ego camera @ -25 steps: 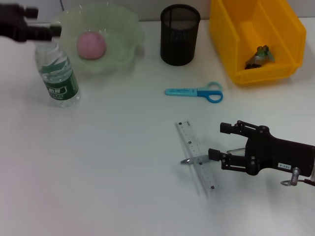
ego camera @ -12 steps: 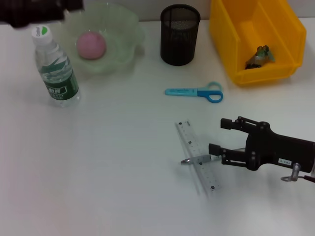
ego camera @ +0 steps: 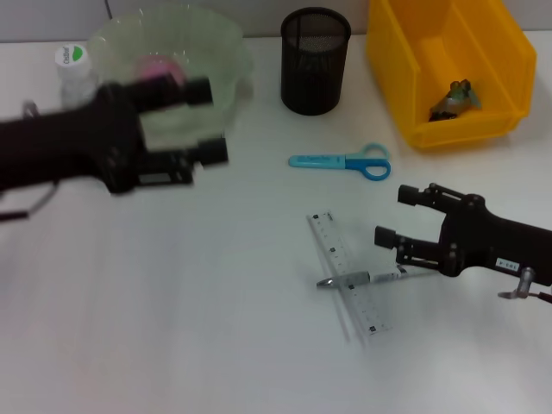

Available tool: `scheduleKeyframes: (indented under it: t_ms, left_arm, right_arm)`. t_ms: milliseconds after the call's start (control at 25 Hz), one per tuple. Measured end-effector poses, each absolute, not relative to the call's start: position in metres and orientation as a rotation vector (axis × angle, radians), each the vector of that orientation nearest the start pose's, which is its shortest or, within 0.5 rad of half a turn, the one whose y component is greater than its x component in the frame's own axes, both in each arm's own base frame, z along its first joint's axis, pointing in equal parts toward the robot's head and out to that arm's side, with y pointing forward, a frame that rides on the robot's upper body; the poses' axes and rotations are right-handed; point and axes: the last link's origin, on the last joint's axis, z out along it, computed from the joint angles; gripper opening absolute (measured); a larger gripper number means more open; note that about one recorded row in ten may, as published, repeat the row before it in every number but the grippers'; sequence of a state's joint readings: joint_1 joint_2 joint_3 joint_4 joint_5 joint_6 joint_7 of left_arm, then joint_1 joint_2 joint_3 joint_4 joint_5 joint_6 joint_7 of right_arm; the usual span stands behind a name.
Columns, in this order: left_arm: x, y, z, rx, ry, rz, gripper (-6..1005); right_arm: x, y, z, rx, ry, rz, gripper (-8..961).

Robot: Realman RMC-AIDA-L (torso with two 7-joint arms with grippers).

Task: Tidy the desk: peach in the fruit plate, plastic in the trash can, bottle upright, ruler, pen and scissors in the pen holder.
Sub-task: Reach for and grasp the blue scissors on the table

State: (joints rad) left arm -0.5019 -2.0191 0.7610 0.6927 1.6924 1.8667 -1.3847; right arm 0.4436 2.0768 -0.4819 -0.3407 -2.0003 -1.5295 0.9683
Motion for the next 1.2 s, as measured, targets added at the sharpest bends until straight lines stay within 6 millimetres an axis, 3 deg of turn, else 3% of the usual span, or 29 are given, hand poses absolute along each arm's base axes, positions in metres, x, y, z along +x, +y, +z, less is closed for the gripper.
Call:
scheduleKeyframes:
  t_ms: [280,320,600,960,1200]
  left_arm:
    - [-0.251,0.298,0.003,-2.742,-0.372,-1.027,831]
    - [-0.258,0.294,-0.010,-2.769,-0.390,-0.959,831]
    - [-0.270,0.282,-0.034,-2.811,-0.411,-0.889,830]
    - [-0.281,0.271,-0.043,-2.782,-0.387,-0.866,832]
    - [-0.281,0.273,-0.041,-2.770,-0.391,-0.870,832]
  right_arm:
    - [0.307,0.283,-0.028,-2.539,0.617,0.847,765]
    - [0.306,0.282,-0.025,-2.543,0.622,0.861,764]
    - [0.304,0.289,-0.007,-2.548,0.691,0.881,759]
    - [0.290,0.315,0.032,-2.612,0.829,0.842,753]
    - [0.266,0.336,0.053,-2.664,0.855,0.848,749]
